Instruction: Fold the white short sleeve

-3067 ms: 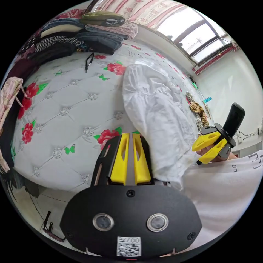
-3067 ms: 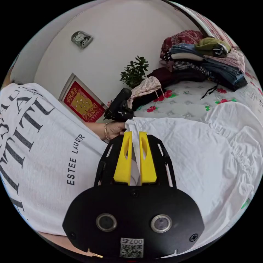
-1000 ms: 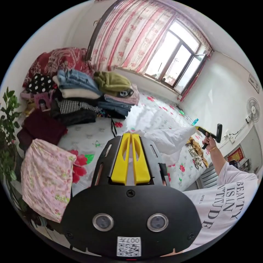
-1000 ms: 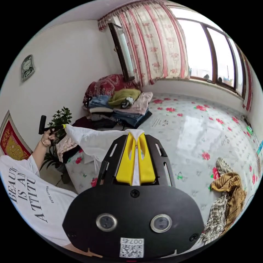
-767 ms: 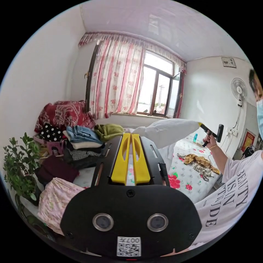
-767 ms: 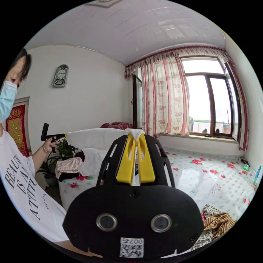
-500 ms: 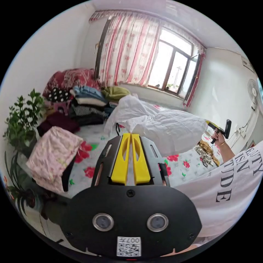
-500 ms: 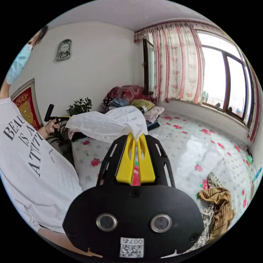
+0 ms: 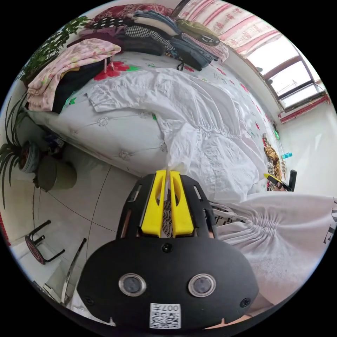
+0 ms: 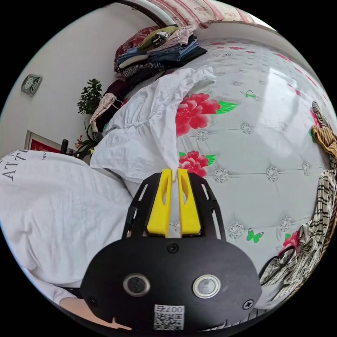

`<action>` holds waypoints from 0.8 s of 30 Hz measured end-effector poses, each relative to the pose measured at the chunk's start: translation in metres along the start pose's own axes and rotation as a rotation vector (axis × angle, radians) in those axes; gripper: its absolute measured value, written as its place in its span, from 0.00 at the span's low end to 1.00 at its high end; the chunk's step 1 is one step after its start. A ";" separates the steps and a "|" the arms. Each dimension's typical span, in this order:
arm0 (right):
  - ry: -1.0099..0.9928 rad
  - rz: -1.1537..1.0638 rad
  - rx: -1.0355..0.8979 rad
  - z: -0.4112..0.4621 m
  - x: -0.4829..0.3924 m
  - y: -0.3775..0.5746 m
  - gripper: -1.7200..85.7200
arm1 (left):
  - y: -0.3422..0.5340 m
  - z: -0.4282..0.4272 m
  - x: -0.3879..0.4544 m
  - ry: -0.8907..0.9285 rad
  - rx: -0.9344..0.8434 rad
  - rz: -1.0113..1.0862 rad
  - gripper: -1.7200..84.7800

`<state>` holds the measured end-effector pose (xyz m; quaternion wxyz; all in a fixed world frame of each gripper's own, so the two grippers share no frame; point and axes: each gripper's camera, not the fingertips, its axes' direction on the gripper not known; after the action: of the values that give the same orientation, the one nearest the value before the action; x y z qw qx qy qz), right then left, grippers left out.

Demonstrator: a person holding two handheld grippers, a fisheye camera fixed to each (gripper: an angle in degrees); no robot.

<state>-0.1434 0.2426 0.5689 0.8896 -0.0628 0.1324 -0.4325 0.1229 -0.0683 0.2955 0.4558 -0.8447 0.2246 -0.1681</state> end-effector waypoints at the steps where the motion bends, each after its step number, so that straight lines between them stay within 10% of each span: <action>1: 0.003 0.013 0.011 -0.002 0.006 0.001 0.06 | 0.006 -0.002 0.003 -0.002 0.011 -0.028 0.02; 12: 0.051 0.047 0.334 0.010 0.055 -0.107 0.14 | 0.035 -0.005 0.051 -0.066 0.098 -0.156 0.05; 24: 0.063 0.297 0.243 0.150 0.072 -0.215 0.15 | -0.119 0.043 0.052 -0.090 0.111 -0.131 0.07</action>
<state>-0.2198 0.0527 0.7479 0.9401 0.0788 0.1149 -0.3110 0.2141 -0.0084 0.3780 0.4998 -0.8377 0.1383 -0.1716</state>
